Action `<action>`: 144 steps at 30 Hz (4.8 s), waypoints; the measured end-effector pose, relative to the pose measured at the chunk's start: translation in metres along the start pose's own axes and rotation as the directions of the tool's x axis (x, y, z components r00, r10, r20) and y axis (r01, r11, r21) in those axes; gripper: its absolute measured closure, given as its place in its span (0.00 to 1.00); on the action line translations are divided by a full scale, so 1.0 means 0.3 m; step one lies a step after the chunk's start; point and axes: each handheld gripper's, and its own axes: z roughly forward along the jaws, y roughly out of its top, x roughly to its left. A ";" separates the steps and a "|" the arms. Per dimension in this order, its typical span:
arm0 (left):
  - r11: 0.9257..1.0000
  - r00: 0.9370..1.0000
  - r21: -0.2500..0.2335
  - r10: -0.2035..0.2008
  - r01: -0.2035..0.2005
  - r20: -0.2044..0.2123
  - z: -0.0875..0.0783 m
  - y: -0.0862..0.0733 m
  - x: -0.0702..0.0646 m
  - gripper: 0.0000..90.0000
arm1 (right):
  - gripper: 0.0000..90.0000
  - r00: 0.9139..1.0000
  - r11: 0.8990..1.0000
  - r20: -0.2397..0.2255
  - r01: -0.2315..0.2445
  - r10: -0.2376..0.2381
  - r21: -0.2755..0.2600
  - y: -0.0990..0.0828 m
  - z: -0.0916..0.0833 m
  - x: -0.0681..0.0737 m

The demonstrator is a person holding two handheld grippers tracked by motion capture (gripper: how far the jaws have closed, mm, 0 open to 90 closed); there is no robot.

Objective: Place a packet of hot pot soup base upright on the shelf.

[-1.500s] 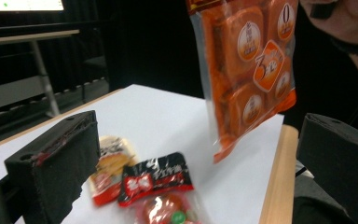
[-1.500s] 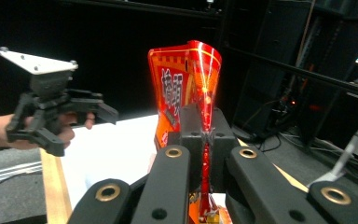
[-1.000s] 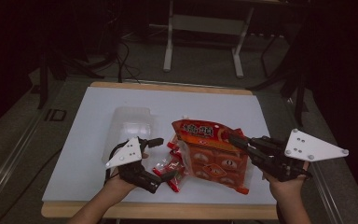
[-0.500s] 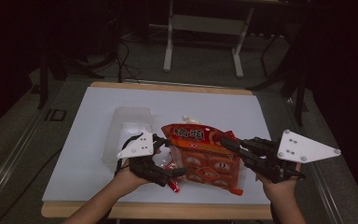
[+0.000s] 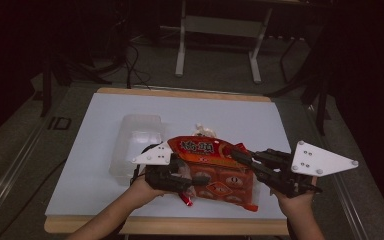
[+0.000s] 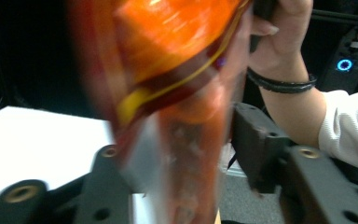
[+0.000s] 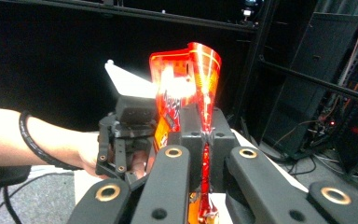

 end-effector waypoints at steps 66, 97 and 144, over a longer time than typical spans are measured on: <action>0.983 0.836 -0.148 0.007 -0.105 -0.548 -0.357 0.137 0.113 0.79 | 0.13 0.979 0.990 0.147 -0.133 0.139 -0.054 -0.131 -0.061 -0.095; 0.965 0.654 -0.262 -0.183 -0.024 -0.734 -0.524 -0.152 0.304 0.79 | 0.15 0.977 0.985 0.133 -0.169 0.164 0.025 -0.215 -0.041 -0.110; 0.978 0.664 -0.072 -0.186 0.196 -0.724 -0.525 -0.241 0.369 0.79 | 0.15 0.981 0.985 0.113 -0.164 0.159 0.043 -0.233 -0.051 -0.108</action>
